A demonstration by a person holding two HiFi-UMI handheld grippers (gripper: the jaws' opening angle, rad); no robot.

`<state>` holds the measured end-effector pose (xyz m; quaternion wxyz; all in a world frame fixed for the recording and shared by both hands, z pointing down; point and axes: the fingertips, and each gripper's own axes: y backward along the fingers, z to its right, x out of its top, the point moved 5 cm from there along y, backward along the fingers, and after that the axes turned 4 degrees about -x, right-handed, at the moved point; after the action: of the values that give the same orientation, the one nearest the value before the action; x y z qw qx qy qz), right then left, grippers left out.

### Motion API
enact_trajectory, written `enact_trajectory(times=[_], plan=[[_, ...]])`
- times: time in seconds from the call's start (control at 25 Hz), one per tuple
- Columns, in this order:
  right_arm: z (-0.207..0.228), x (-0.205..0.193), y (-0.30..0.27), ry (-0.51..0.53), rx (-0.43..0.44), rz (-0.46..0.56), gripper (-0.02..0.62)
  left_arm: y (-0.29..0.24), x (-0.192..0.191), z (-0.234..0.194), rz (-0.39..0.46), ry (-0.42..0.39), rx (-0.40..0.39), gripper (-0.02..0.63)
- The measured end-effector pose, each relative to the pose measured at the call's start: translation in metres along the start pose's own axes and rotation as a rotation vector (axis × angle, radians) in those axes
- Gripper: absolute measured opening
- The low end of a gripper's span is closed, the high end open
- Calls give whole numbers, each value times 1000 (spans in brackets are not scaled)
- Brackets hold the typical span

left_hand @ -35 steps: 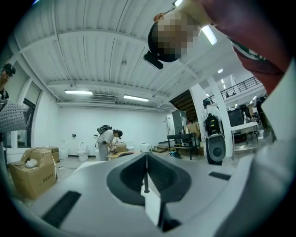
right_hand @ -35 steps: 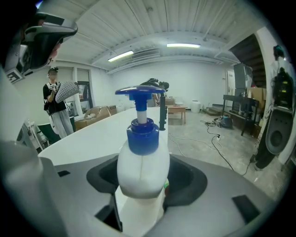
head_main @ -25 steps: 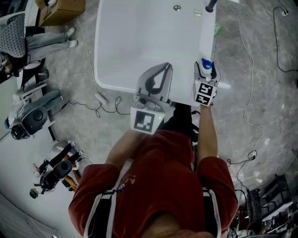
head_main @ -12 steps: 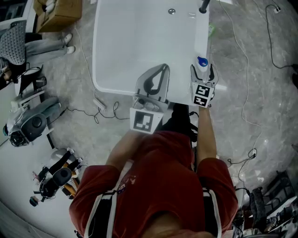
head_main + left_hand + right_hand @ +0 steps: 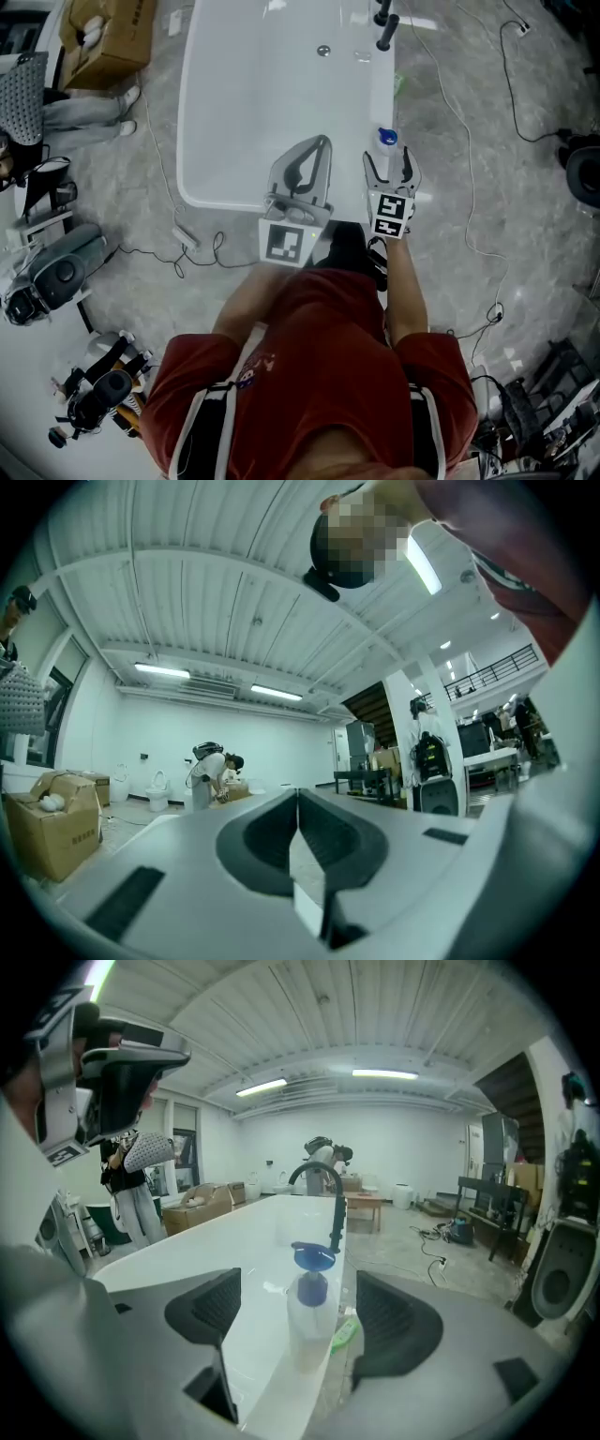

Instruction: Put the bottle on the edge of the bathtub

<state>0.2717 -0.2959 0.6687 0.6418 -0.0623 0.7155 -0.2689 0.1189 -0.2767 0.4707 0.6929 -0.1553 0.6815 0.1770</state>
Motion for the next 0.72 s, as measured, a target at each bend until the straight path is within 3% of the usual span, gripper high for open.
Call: enact_trajectory(times=[0.36,0.72], plan=[[-17,47,39,35,-49,84,373,8,7,-17,15,21,-19,15],[-22,130,81,41,-147,269,373,5,20,-35,83,30,-94,15]])
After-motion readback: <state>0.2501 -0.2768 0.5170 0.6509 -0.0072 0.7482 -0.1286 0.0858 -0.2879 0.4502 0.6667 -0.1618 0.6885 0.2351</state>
